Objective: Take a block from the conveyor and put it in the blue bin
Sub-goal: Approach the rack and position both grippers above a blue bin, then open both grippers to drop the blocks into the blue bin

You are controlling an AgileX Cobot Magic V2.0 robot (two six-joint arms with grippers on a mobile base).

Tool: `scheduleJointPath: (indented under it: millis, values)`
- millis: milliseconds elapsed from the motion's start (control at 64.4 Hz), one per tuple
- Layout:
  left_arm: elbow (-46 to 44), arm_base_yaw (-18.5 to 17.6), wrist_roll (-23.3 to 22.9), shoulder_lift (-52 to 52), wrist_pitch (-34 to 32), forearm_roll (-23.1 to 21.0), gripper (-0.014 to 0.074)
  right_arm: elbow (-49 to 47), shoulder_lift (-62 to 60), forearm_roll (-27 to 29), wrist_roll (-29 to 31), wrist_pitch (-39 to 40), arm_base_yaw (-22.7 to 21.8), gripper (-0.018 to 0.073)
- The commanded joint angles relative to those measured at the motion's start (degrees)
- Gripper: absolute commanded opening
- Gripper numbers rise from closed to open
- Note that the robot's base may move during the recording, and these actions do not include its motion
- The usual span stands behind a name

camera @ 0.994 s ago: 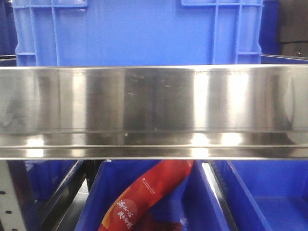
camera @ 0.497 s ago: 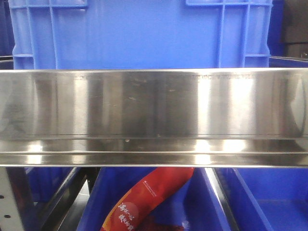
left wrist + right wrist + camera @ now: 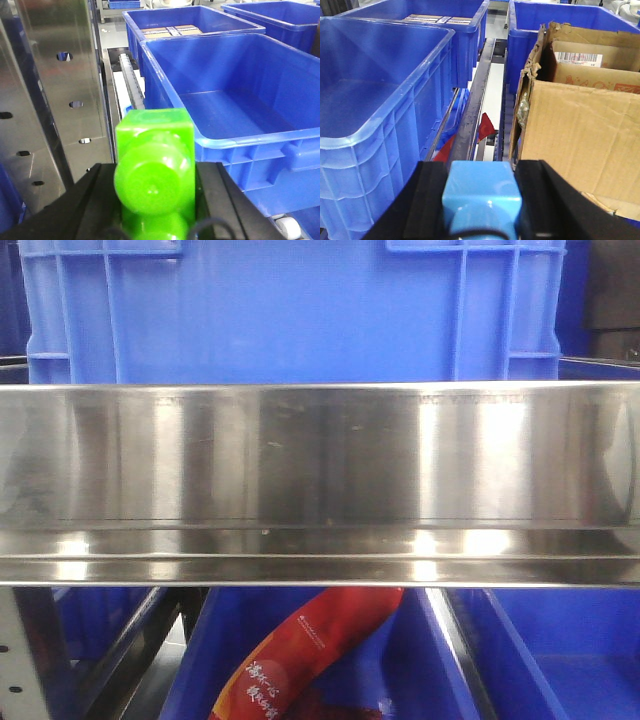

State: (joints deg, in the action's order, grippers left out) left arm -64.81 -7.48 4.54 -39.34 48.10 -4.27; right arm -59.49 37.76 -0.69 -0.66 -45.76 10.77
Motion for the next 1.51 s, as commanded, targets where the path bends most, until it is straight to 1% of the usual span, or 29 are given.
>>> scheduleJointPath:
  millis: [0,202,373,450,528,575,637,668,715,808,916,963,1056,1149,1196,1320,1491]
  values:
    - [-0.5,-0.5,-0.3,0.2,-1.2,-0.3,-0.0111,-0.3,-0.3,-0.6,0.3,1.3,-0.2,-0.0163]
    - [-0.5,-0.5,-0.3,0.2,-1.2,-0.3,-0.0111,-0.3,-0.3,-0.6,0.3,1.3,-0.2,-0.0163]
    - [-0.5,-0.5,-0.3,0.2,-2.7,-0.3,-0.0111,-0.3,-0.3,-0.6,0.3,1.3,-0.2,-0.0163]
    - [-0.5,-0.5,-0.3,0.2,-4.0,-0.3,-0.0111,-0.3,-0.3,0.2,0.3,1.3,-0.2,-0.0163]
    - [-0.6,-0.5,-0.3,0.1,-4.9,-0.3,-0.0111,-0.5,-0.3,2.6,0.3,1.4,-0.2,-0.0163]
    - [-1.0,-1.1,-0.3,-0.6,-5.0,-0.3,-0.0111,-1.1,-0.2,3.4,0.3,1.9,-0.2,-0.0163]
    - [-2.7,-3.3,-0.2,-2.1,-4.6,-0.3,-0.0111,-2.3,0.3,4.8,0.3,3.2,-0.2,-0.0163]
    - [-3.6,-5.1,0.1,-3.4,-4.4,0.1,-0.0111,-3.4,0.9,5.4,0.3,3.8,-0.1,-0.0163]
    - [-5.4,-7.6,1.1,-5.2,-4.0,0.8,-0.0111,-5.0,1.9,5.7,0.3,4.3,1.0,-0.0163]
    - [-10.7,-13.1,1.4,-10.4,-3.7,1.3,-0.0111,-9.8,5.7,5.8,0.7,4.7,4.0,-0.0163]
    - [-16.6,-17.7,1.4,-17.0,-3.2,1.3,-0.0111,-15.5,10.7,5.8,1.5,5.1,9.0,-0.0163]
    - [-19.1,-19.1,1.4,-20.2,-2.6,1.3,-0.0111,-17.8,13.2,5.8,1.5,5.4,11.4,-0.0163]
    - [-22.7,-20.3,1.4,-25.9,-2.5,1.3,-0.0111,-21.3,18.2,5.8,1.6,6.2,15.6,-0.0163]
    - [-24.6,-20.3,1.4,-30.8,-2.5,-0.2,-0.0111,-23.7,23.0,5.8,1.7,7.8,19.3,-0.0163]
    - [-25.0,-20.3,1.4,-33.2,-2.6,-0.2,-0.0111,-24.3,25.5,5.8,1.7,8.8,20.8,-0.0163]
    - [-25.1,-20.3,1.4,-38.5,-2.6,-0.5,-0.0111,-25.0,31.6,5.8,1.7,9.9,22.5,-0.0163]
    - [-25.1,-20.3,1.4,-43.8,-3.9,-0.7,-0.0111,-25.0,37.9,5.8,1.7,10.0,22.5,-0.0163]
